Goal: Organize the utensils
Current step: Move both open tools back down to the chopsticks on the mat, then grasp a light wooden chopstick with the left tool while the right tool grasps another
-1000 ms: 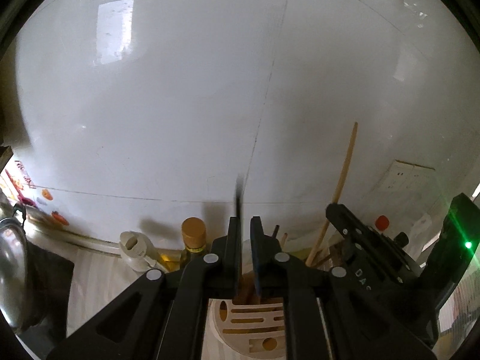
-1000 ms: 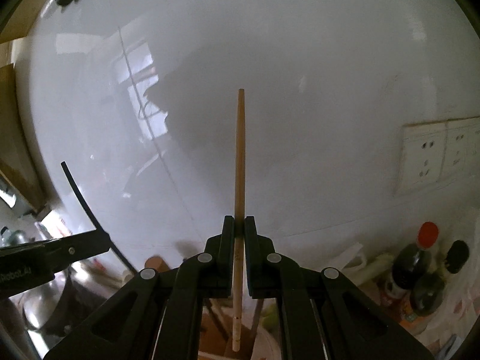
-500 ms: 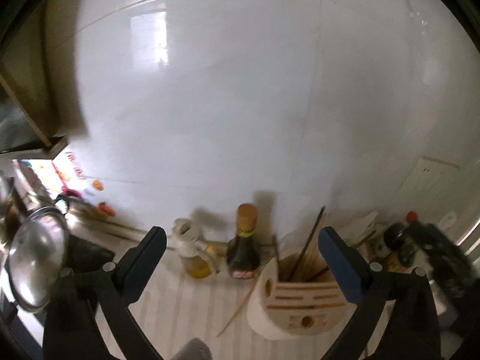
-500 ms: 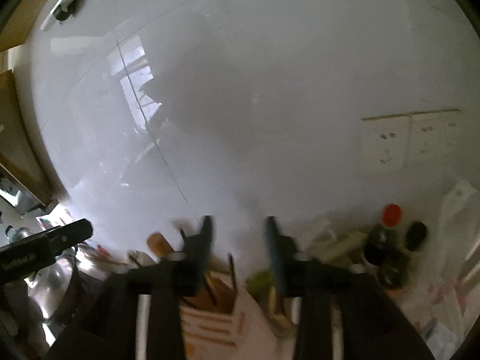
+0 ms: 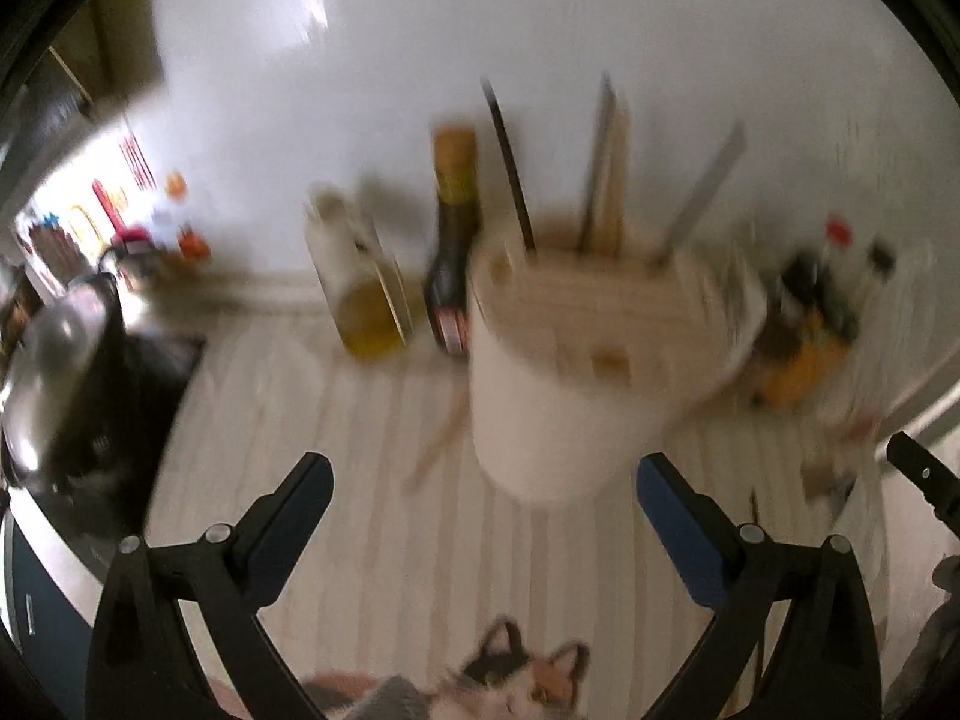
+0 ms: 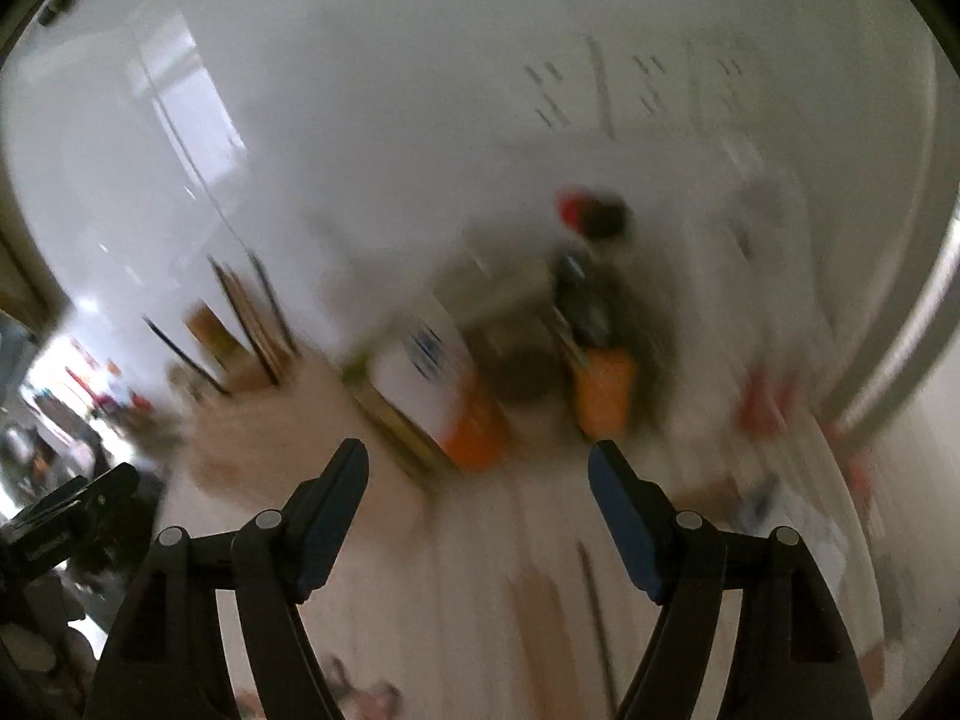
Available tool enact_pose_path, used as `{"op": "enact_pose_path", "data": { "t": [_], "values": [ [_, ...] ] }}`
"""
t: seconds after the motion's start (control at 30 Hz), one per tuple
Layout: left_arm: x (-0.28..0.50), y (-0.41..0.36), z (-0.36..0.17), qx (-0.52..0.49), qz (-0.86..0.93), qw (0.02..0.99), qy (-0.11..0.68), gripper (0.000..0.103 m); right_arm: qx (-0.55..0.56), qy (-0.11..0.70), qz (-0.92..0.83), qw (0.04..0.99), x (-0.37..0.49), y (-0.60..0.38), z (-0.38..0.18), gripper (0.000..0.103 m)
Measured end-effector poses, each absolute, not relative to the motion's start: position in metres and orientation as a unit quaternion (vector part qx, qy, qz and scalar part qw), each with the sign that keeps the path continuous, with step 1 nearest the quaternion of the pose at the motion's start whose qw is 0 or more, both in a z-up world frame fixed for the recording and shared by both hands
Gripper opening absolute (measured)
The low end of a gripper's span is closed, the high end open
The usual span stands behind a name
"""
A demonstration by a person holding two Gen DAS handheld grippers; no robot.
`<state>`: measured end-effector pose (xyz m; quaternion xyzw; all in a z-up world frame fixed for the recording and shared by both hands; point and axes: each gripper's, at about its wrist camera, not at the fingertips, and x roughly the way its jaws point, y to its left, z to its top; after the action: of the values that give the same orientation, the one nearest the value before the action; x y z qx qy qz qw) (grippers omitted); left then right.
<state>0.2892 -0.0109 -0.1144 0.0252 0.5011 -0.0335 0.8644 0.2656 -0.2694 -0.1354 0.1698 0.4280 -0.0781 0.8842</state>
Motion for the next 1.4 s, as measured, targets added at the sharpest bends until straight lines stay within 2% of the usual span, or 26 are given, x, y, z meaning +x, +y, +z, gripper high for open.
{"op": "enact_pose_path", "data": {
  "t": [0.1, 0.17, 0.2, 0.27, 0.37, 0.43, 0.5, 0.67, 0.73, 0.8, 0.83, 0.87, 0.9, 0.93, 0.97, 1.17, 1.4],
  "values": [
    [0.274, -0.036, -0.149, 0.045, -0.039, 0.840, 0.540, 0.103, 0.180, 0.475, -0.084, 0.858, 0.249, -0.290, -0.174, 0.073],
    [0.264, -0.058, -0.173, 0.064, -0.045, 0.824, 0.562, 0.103, 0.189, 0.504, -0.078, 0.839, 0.244, -0.300, -0.200, 0.058],
    [0.261, -0.065, -0.181, 0.070, -0.047, 0.819, 0.567, 0.103, 0.192, 0.521, -0.075, 0.829, 0.243, -0.303, -0.215, 0.056],
    [0.253, -0.082, -0.200, 0.083, -0.051, 0.807, 0.583, 0.102, 0.194, 0.554, -0.066, 0.807, 0.238, -0.310, -0.246, 0.044],
    [0.246, -0.106, -0.224, 0.079, -0.064, 0.789, 0.606, 0.100, 0.198, 0.581, -0.061, 0.787, 0.234, -0.315, -0.278, 0.041],
    [0.242, -0.124, -0.240, 0.071, -0.083, 0.775, 0.623, 0.093, 0.206, 0.590, -0.064, 0.778, 0.228, -0.322, -0.293, 0.040],
    [0.238, -0.142, -0.253, 0.064, -0.102, 0.760, 0.639, 0.080, 0.215, 0.591, -0.071, 0.774, 0.221, -0.328, -0.300, 0.040],
    [0.231, -0.181, -0.274, 0.063, -0.128, 0.744, 0.652, 0.070, 0.235, 0.587, -0.101, 0.769, 0.201, -0.358, -0.309, 0.040],
    [0.230, -0.192, -0.280, 0.072, -0.133, 0.742, 0.653, 0.061, 0.237, 0.586, -0.111, 0.767, 0.195, -0.370, -0.311, 0.040],
    [0.228, -0.204, -0.290, 0.089, -0.134, 0.737, 0.657, 0.036, 0.235, 0.584, -0.121, 0.767, 0.188, -0.381, -0.312, 0.038],
    [0.226, -0.207, -0.293, 0.093, -0.134, 0.735, 0.658, 0.034, 0.237, 0.583, -0.125, 0.767, 0.188, -0.384, -0.311, 0.037],
    [0.224, -0.210, -0.292, 0.104, -0.131, 0.742, 0.649, 0.028, 0.240, 0.582, -0.128, 0.767, 0.184, -0.389, -0.311, 0.037],
    [0.222, -0.215, -0.293, 0.113, -0.134, 0.747, 0.642, 0.016, 0.242, 0.581, -0.130, 0.766, 0.183, -0.392, -0.311, 0.037],
    [0.221, -0.217, -0.293, 0.116, -0.137, 0.748, 0.639, 0.010, 0.244, 0.581, -0.131, 0.766, 0.181, -0.394, -0.311, 0.037],
    [0.220, -0.219, -0.294, 0.117, -0.138, 0.749, 0.638, 0.007, 0.246, 0.580, -0.132, 0.766, 0.180, -0.396, -0.311, 0.037],
    [0.218, -0.197, -0.296, 0.137, -0.113, 0.754, 0.633, 0.005, 0.256, 0.580, -0.108, 0.766, 0.183, -0.392, -0.312, 0.035],
    [0.222, -0.113, -0.298, 0.126, -0.038, 0.755, 0.643, 0.005, 0.266, 0.586, -0.005, 0.765, 0.212, -0.335, -0.305, 0.035]
  ]
}}
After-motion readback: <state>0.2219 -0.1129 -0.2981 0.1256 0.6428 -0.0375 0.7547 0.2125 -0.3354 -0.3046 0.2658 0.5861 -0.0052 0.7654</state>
